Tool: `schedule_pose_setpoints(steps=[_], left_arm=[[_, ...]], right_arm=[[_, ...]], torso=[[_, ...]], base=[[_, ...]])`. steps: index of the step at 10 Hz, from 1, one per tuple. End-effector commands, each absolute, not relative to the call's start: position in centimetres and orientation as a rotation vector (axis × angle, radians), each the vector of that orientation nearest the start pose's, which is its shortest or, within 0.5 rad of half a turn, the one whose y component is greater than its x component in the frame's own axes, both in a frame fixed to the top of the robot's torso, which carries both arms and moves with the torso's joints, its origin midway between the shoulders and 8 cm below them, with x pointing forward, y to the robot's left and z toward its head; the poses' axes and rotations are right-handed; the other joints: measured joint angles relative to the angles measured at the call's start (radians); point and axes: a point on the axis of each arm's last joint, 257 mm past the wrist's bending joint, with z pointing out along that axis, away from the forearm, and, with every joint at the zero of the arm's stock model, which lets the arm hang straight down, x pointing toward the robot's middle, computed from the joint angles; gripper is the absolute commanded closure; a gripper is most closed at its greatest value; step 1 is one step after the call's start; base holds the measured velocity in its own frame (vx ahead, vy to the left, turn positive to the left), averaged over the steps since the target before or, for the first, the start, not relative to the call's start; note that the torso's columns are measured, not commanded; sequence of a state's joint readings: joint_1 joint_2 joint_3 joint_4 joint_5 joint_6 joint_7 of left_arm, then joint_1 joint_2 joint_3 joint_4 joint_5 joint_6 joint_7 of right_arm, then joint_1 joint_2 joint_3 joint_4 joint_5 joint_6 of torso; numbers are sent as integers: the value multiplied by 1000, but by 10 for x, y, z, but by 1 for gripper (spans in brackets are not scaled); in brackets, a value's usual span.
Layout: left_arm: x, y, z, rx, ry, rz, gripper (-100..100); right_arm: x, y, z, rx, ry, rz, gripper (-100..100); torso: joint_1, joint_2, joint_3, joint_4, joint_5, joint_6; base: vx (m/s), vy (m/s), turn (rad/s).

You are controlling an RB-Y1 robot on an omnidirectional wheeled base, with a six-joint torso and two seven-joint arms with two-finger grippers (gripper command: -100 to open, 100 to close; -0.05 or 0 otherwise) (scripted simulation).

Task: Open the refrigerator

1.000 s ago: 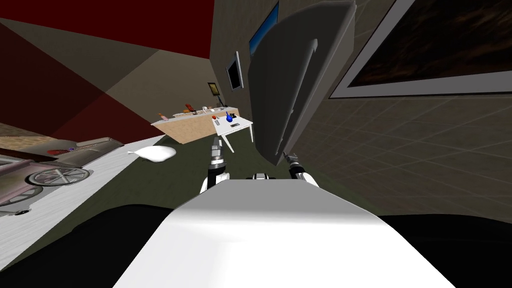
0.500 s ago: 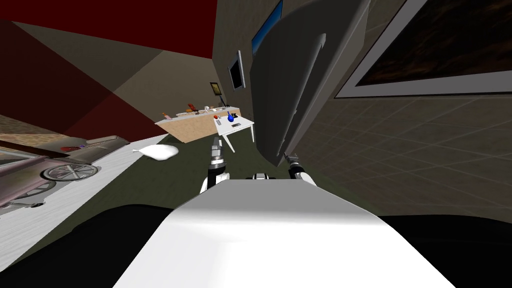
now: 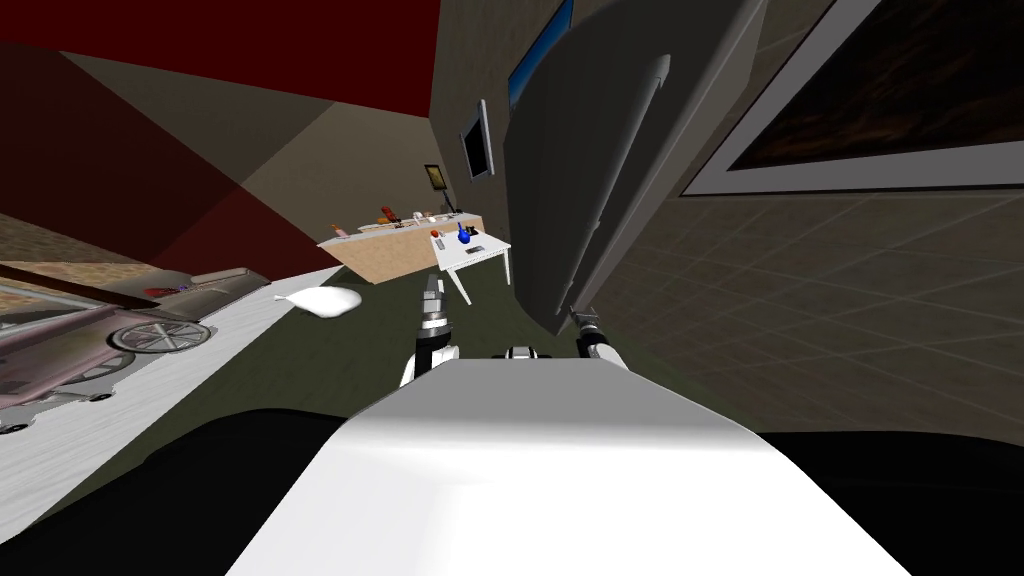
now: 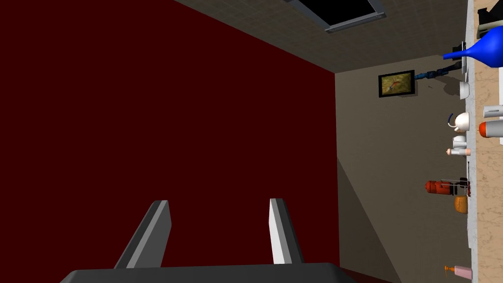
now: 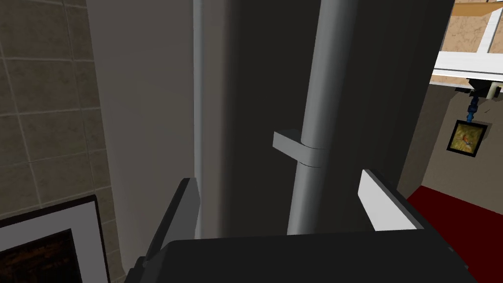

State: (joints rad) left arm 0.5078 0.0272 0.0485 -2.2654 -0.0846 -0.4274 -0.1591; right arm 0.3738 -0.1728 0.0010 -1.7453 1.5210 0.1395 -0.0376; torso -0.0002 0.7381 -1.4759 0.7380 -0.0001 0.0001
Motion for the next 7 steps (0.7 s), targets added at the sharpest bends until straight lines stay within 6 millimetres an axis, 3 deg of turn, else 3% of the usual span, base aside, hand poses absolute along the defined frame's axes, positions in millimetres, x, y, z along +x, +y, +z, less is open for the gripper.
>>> schedule_pose_setpoints(steps=[1,7], left_arm=[[357,289,1,-586,780,-1026,0],[357,289,1,-586,780,-1026,0]], right_arm=[[423,-360,-304,62,1736,-334,-100],[428,-369,-308,-22,1730,-479,-100]], torso=[[0,-1,-1,0,0,0],[0,0,0,0,0,0]], base=[[42,-3,41],[39,-5,60]])
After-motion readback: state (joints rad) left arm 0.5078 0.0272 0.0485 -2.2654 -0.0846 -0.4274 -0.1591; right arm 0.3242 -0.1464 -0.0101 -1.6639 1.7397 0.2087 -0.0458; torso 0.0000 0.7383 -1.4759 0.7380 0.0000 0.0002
